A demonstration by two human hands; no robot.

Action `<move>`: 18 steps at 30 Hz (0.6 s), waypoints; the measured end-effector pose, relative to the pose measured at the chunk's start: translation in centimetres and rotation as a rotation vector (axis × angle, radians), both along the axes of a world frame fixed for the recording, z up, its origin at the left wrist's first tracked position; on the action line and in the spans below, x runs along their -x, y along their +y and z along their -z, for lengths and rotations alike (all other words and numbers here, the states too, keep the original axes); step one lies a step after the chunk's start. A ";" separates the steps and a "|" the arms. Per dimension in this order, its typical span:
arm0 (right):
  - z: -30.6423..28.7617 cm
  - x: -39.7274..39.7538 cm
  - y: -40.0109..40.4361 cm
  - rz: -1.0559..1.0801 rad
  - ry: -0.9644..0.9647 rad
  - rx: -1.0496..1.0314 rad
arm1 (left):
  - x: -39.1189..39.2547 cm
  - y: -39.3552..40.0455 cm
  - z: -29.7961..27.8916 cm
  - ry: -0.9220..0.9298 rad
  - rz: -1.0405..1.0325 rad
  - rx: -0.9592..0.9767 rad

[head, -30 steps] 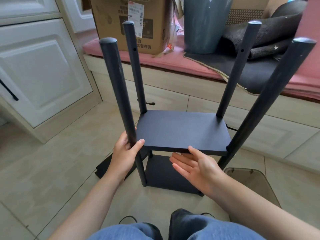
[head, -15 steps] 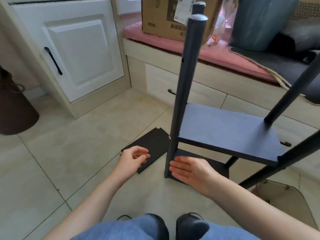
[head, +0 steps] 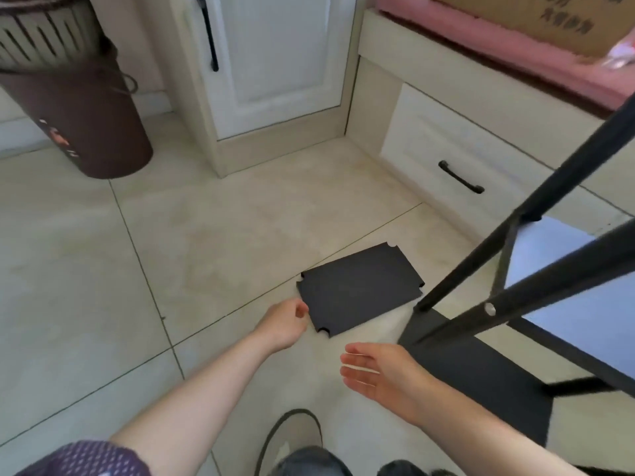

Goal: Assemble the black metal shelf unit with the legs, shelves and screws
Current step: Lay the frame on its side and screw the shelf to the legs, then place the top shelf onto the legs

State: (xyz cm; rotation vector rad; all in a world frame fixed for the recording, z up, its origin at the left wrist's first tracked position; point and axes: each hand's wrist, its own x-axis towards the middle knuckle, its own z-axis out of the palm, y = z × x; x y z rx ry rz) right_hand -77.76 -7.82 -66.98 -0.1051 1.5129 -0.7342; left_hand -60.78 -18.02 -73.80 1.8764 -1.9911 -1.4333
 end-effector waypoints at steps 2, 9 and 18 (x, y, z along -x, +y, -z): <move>1.2 -0.2 -1.4 -0.011 0.013 -0.022 | 0.2 -0.5 1.3 -0.018 0.017 0.002; 6.6 0.1 -5.3 0.069 0.047 -0.095 | 0.7 -2.2 5.0 -0.067 -0.004 0.126; 9.8 -1.2 -7.5 0.100 0.046 -0.158 | 1.5 -6.1 5.6 -0.028 0.003 0.049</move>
